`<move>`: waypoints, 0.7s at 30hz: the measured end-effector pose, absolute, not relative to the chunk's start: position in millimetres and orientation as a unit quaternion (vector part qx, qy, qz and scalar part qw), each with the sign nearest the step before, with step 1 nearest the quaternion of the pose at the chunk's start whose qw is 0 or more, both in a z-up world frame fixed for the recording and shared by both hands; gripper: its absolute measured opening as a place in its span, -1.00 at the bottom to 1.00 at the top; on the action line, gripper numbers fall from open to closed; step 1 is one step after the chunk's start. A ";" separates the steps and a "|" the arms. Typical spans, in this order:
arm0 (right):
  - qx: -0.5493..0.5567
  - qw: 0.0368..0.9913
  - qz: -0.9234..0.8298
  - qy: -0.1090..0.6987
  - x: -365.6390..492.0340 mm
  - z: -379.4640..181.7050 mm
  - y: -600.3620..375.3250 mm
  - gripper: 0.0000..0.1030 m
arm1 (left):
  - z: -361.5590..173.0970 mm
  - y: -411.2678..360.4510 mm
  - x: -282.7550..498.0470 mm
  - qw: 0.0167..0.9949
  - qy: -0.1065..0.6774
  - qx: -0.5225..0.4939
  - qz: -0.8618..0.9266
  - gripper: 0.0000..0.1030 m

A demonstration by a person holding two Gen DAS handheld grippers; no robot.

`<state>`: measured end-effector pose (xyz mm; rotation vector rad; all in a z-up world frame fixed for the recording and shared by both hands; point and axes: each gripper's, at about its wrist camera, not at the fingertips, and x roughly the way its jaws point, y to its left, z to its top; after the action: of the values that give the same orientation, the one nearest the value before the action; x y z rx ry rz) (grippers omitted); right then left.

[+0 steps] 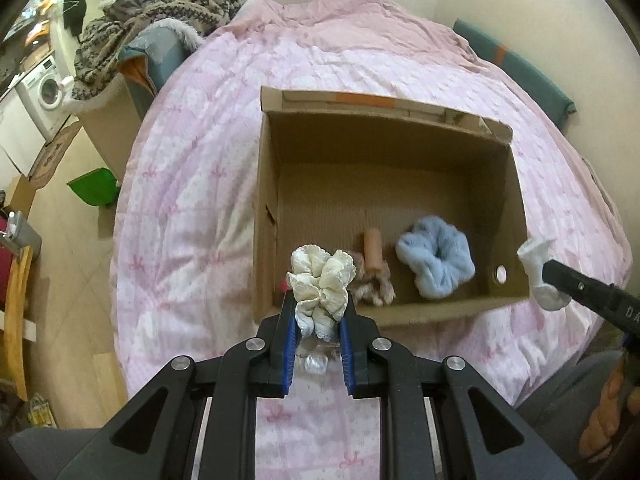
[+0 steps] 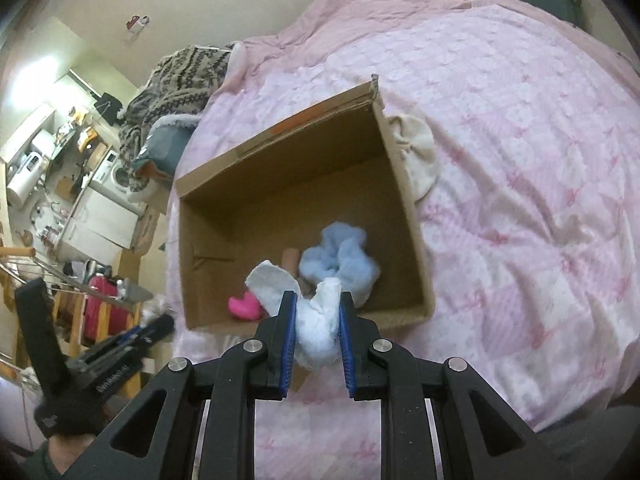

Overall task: Organize soft objects
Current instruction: 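Carry the cream scrunchie with the left tool and white cloth with the right tool into the box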

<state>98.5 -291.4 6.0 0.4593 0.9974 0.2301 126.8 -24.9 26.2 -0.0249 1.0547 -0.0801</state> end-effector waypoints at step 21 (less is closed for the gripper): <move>0.193 0.854 0.102 0.473 141.9 -22.1 -299.8 -0.58 | 2.3 -41.9 176.2 0.862 0.507 0.007 -0.013 -0.65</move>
<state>141.9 -299.8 -22.1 0.4053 0.9945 0.2138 176.2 -41.9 2.3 0.0144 1.0637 -0.0269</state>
